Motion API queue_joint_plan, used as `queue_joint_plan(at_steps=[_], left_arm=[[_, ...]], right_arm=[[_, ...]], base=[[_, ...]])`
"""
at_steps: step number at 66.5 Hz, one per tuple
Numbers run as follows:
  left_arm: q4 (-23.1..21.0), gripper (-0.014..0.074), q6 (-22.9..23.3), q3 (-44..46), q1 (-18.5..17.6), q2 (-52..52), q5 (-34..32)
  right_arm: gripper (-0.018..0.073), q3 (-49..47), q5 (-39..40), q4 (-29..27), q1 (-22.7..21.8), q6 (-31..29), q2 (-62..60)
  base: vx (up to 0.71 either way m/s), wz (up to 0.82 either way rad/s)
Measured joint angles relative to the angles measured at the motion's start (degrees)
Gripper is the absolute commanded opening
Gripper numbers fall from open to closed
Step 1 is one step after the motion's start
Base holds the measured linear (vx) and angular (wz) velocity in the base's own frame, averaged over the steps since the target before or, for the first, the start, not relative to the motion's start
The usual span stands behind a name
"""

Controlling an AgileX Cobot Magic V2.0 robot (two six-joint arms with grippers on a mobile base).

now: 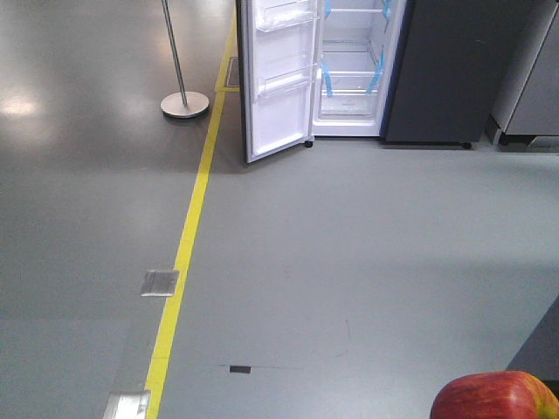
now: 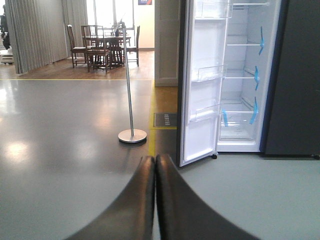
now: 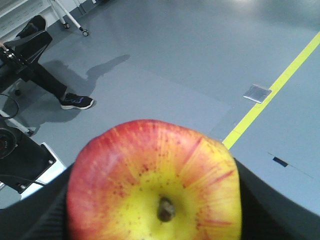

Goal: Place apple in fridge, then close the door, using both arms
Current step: 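Drive the base up to the open refrigerator door holding the apple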

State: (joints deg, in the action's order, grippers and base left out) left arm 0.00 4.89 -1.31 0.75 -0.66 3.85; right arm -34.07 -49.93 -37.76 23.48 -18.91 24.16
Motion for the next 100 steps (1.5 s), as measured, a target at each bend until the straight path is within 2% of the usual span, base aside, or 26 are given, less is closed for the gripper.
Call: queue_joint_plan(at_steps=[100], left_arm=[[0.0, -0.0006, 0.0, 0.0, 0.0, 0.0, 0.0]], right_arm=[[0.0331, 0.0, 0.0, 0.0, 0.0, -0.2, 0.0]], base=[[0.25, -0.01]])
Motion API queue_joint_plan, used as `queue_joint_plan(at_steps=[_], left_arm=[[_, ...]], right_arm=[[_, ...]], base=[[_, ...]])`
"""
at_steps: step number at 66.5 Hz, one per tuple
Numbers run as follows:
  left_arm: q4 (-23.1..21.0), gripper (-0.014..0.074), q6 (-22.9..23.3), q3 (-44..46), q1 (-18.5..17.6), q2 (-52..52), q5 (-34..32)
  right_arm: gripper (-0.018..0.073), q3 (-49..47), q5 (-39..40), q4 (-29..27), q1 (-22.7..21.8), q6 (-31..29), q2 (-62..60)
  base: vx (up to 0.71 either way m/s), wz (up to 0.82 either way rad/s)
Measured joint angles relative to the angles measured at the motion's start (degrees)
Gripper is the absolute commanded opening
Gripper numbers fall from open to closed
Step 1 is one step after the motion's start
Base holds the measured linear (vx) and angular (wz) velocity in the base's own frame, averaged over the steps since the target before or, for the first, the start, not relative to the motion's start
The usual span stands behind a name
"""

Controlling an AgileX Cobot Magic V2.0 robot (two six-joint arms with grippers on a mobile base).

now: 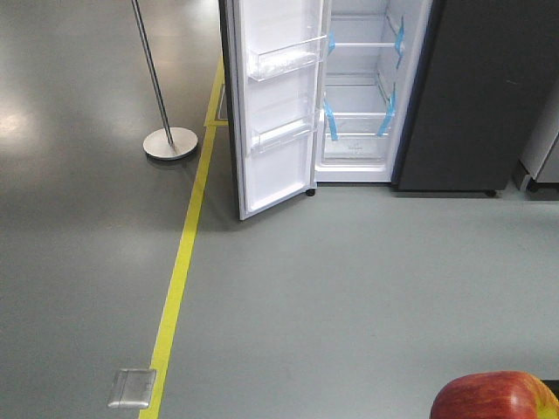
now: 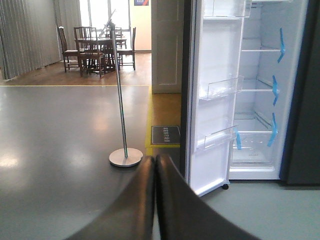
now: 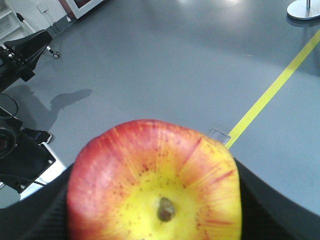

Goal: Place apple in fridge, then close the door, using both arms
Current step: 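Drive the base up to the open refrigerator door holding the apple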

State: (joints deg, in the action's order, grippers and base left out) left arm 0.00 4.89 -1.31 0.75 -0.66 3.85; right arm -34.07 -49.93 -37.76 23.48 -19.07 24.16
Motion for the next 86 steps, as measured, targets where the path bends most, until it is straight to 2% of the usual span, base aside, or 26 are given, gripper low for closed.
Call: queue_joint_plan(at_steps=[86], left_arm=[[0.0, -0.0006, 0.0, 0.0, 0.0, 0.0, 0.0]], right_arm=[[0.0331, 0.0, 0.0, 0.0, 0.0, 0.0, 0.0]], base=[[0.18, 0.01]])
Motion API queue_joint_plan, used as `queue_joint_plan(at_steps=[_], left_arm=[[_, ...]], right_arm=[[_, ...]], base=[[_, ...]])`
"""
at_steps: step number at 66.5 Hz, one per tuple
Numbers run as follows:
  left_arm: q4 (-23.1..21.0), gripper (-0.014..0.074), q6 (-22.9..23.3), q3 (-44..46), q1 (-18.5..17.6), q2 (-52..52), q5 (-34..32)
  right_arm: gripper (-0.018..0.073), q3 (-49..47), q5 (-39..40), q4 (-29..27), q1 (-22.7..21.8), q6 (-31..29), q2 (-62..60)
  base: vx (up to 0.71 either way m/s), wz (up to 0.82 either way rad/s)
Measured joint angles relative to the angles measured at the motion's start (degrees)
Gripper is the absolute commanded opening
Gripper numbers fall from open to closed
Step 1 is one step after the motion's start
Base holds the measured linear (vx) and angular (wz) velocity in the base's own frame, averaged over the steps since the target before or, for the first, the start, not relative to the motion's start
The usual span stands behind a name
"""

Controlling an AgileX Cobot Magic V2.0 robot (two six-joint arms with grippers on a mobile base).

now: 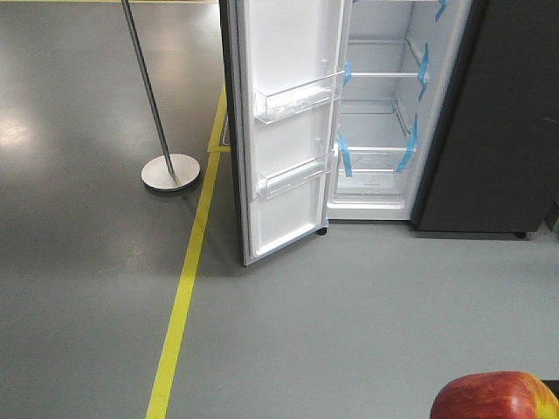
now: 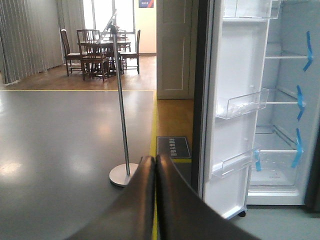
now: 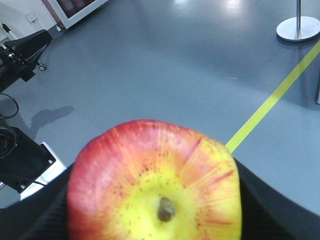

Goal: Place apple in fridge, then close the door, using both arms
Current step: 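Drive the base up to the open refrigerator door holding the apple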

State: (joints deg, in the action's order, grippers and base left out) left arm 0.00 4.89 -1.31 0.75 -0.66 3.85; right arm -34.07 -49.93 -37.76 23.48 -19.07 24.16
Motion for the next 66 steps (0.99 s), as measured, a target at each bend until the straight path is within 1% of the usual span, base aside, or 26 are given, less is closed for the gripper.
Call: queue_joint_plan(at_steps=[66], left_arm=[[0.0, -0.0006, 0.0, 0.0, 0.0, 0.0, 0.0]], right_arm=[[0.0331, 0.0, 0.0, 0.0, 0.0, 0.0, 0.0]], base=[[0.11, 0.04]])
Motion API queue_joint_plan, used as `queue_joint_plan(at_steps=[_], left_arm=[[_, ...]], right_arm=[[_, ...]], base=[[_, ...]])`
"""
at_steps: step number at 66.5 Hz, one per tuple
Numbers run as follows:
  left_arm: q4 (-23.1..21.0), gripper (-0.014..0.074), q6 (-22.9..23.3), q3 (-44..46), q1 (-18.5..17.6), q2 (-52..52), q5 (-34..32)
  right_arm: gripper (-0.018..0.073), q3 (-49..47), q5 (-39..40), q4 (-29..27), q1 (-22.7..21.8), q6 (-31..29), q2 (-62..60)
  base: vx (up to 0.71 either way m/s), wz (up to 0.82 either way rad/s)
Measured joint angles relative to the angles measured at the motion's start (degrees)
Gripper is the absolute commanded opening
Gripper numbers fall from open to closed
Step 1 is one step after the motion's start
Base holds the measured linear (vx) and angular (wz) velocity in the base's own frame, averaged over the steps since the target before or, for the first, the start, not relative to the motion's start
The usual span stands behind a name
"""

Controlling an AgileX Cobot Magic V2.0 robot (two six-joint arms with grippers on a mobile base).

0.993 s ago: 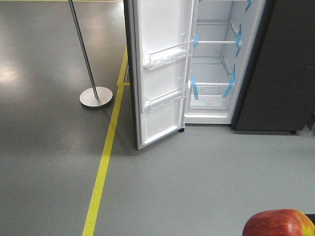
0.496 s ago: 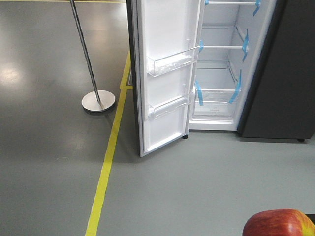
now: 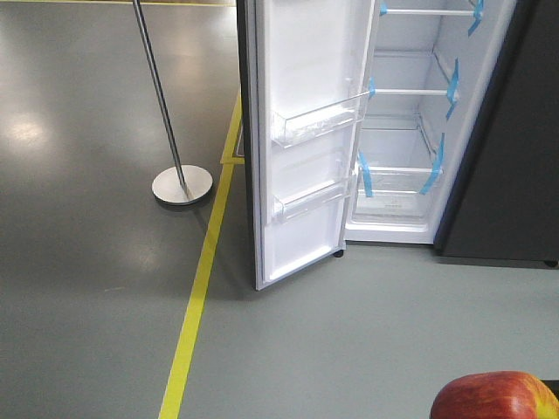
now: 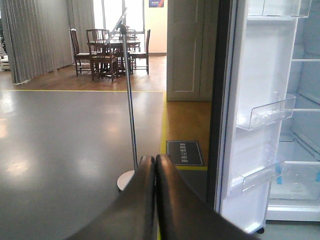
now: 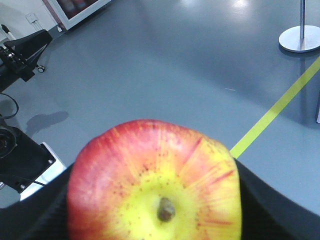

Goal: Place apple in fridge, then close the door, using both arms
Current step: 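Drive the base up to the open refrigerator door holding the apple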

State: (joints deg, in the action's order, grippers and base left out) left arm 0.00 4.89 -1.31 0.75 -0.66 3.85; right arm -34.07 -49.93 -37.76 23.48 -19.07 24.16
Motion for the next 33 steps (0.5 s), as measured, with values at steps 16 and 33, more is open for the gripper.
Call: queue_joint_plan(at_steps=[16, 33], left_arm=[[0.0, -0.0006, 0.0, 0.0, 0.0, 0.0, 0.0], [0.0, -0.0006, 0.0, 0.0, 0.0, 0.0, 0.0]], right_arm=[[0.0331, 0.0, 0.0, 0.0, 0.0, 0.0, 0.0], [0.0331, 0.0, 0.0, 0.0, 0.0, 0.0, 0.0]], base=[[0.09, 0.04], [0.1, 0.02]])
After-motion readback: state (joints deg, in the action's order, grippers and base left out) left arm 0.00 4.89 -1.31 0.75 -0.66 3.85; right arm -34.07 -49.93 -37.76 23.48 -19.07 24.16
